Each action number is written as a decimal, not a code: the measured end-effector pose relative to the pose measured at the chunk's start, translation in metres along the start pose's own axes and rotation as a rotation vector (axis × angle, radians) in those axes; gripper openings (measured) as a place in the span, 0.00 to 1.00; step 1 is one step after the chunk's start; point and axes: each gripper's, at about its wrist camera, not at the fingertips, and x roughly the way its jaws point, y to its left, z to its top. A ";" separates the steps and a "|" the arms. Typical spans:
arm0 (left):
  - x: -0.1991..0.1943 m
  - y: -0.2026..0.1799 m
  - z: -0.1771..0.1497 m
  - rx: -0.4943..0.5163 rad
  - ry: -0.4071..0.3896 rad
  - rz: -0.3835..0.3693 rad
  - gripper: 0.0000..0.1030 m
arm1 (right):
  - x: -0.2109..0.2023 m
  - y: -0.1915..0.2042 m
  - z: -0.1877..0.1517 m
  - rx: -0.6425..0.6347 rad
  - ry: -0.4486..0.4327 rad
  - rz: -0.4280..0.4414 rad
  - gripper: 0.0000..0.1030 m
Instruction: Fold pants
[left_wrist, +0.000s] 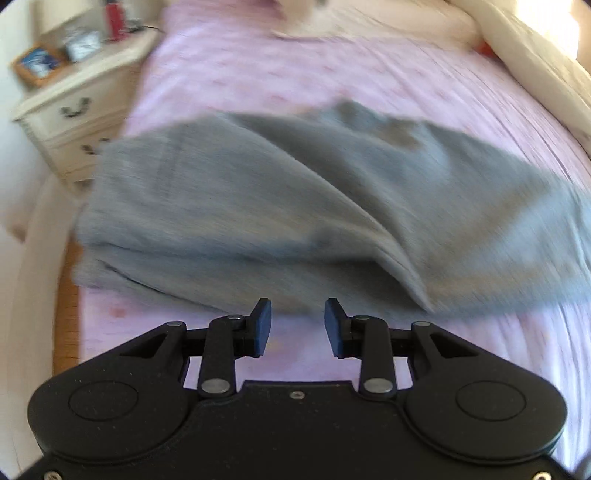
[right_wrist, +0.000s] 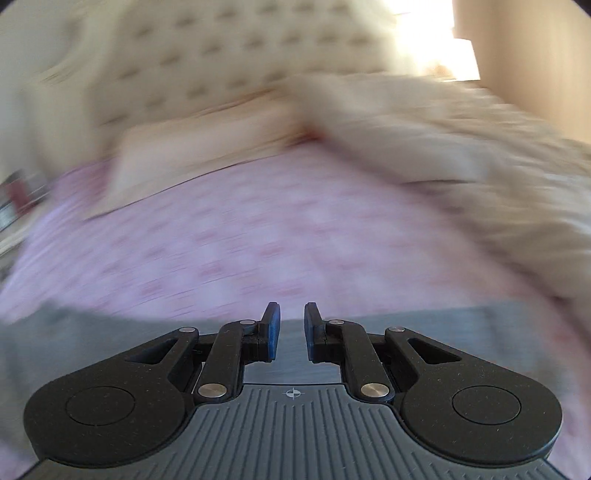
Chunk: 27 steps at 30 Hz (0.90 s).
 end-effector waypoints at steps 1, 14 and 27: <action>-0.001 0.009 0.004 -0.018 -0.017 0.020 0.41 | 0.004 0.013 -0.001 -0.032 0.014 0.048 0.14; 0.024 0.126 0.044 -0.236 -0.101 0.281 0.52 | 0.006 0.165 -0.018 -0.479 0.088 0.528 0.14; 0.075 0.170 0.052 -0.330 0.013 0.168 0.60 | -0.010 0.268 -0.081 -1.133 -0.127 0.668 0.23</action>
